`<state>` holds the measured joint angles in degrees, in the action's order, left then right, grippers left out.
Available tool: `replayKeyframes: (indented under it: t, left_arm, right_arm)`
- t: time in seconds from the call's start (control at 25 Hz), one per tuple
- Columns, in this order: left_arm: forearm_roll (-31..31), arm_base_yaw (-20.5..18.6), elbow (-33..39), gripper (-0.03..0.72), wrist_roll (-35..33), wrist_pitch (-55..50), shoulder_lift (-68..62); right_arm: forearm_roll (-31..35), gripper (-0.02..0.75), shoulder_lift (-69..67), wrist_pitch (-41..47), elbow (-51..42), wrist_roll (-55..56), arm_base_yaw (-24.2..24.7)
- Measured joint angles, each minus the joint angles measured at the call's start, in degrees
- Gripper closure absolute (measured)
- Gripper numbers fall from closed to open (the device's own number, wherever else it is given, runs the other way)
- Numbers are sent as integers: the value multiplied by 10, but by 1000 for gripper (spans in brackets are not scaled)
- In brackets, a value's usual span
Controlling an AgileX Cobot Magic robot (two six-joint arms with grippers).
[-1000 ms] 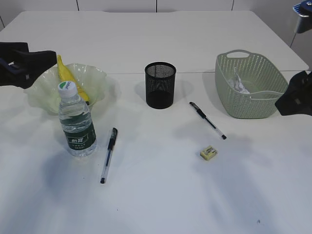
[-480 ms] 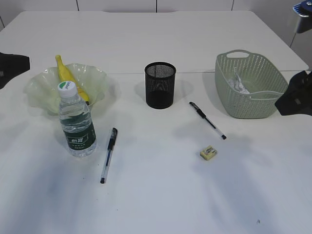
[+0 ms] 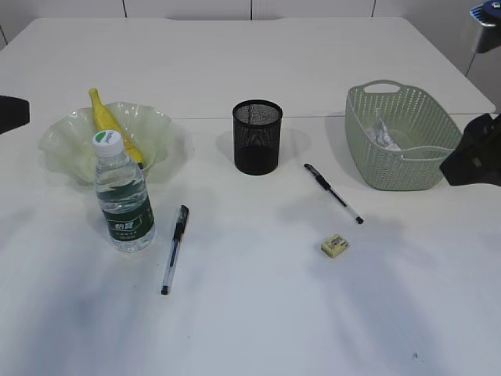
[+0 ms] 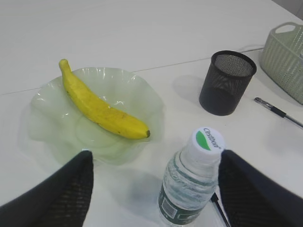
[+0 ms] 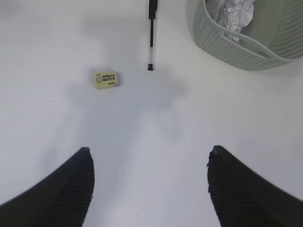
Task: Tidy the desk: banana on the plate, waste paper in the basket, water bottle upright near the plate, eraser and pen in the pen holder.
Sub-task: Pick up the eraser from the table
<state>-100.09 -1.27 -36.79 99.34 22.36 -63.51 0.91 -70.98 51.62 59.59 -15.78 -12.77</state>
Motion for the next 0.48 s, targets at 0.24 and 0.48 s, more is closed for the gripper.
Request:
replayKeyframes:
  t: [0.24, 0.48]
  left_arm:
    - [-59, 0, 0, 126, 89, 24, 49]
    - [-60, 0, 0, 128, 96, 37, 98]
  right_arm:
    - [43, 180, 0, 1, 0, 0, 0]
    - [94, 180, 0, 3, 0, 1, 0]
